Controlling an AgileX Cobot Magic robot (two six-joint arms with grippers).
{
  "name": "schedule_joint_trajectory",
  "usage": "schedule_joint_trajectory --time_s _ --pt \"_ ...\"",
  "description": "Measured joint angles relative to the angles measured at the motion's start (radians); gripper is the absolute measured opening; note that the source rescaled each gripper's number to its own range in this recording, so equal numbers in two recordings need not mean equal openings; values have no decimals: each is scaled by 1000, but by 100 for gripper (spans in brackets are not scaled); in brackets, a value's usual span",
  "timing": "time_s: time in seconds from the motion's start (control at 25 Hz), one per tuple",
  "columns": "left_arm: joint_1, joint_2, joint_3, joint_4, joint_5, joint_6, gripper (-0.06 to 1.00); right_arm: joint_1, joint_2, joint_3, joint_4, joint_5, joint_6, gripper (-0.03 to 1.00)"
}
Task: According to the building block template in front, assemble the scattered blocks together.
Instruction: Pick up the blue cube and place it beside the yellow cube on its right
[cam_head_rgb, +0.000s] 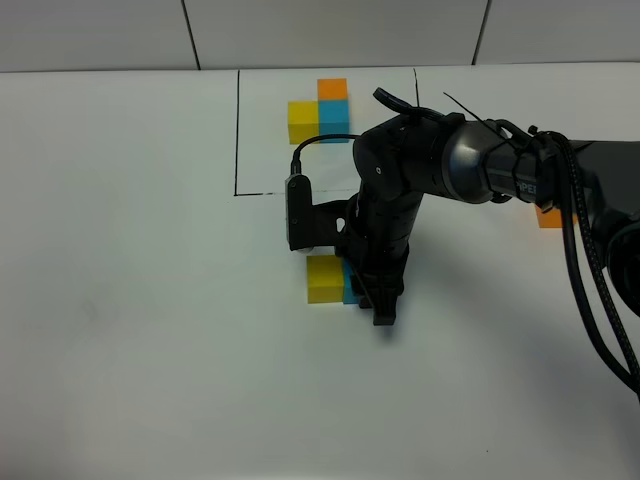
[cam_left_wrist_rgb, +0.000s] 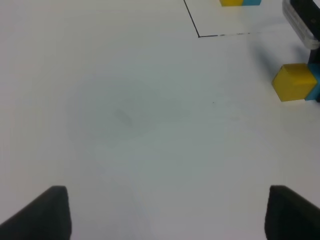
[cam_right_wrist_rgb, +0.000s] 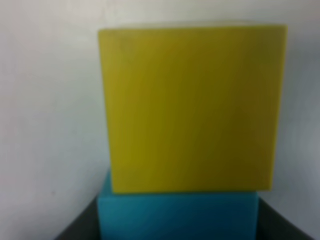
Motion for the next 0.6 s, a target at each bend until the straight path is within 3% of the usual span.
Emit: schedule_joint_trajectory --time_s 0.2,0.28,0.6 --pt "0 0 0 0 0 0 79 0 0 0 0 0 0 3" --pt "0 0 0 0 0 0 79 0 0 0 0 -7 1 11" --pt "0 0 0 0 0 0 79 0 -3 -2 -60 -28 131 80"
